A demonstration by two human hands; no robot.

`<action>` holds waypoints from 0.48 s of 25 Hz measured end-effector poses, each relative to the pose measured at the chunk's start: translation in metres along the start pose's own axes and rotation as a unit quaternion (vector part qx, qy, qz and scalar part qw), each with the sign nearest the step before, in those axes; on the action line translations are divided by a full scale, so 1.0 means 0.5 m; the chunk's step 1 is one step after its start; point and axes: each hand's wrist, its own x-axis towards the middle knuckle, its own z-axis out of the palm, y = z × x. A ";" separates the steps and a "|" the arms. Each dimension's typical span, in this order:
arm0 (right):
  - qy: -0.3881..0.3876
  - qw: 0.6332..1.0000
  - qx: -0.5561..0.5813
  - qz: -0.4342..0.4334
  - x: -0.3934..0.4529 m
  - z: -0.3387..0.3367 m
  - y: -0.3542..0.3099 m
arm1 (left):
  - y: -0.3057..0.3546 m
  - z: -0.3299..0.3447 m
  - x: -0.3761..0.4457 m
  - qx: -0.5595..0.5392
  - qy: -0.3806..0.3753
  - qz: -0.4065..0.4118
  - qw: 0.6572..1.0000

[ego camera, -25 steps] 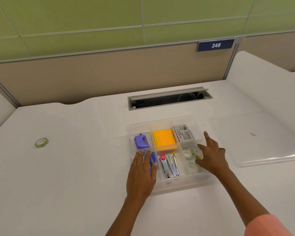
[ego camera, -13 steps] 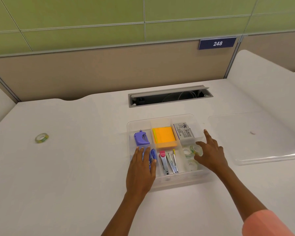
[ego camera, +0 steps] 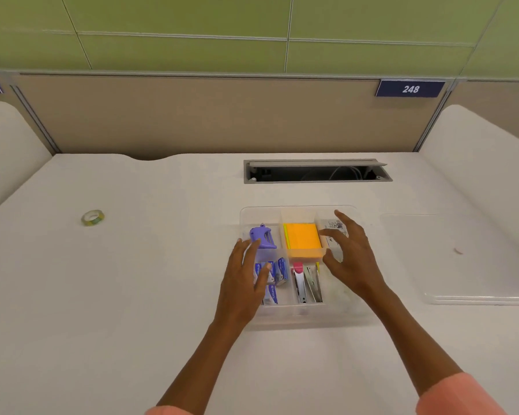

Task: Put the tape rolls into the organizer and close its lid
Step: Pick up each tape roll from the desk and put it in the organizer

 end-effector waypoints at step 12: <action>-0.128 0.973 0.058 -0.185 0.053 0.224 -0.302 | -0.220 -0.207 -0.039 0.081 0.107 -0.123 0.983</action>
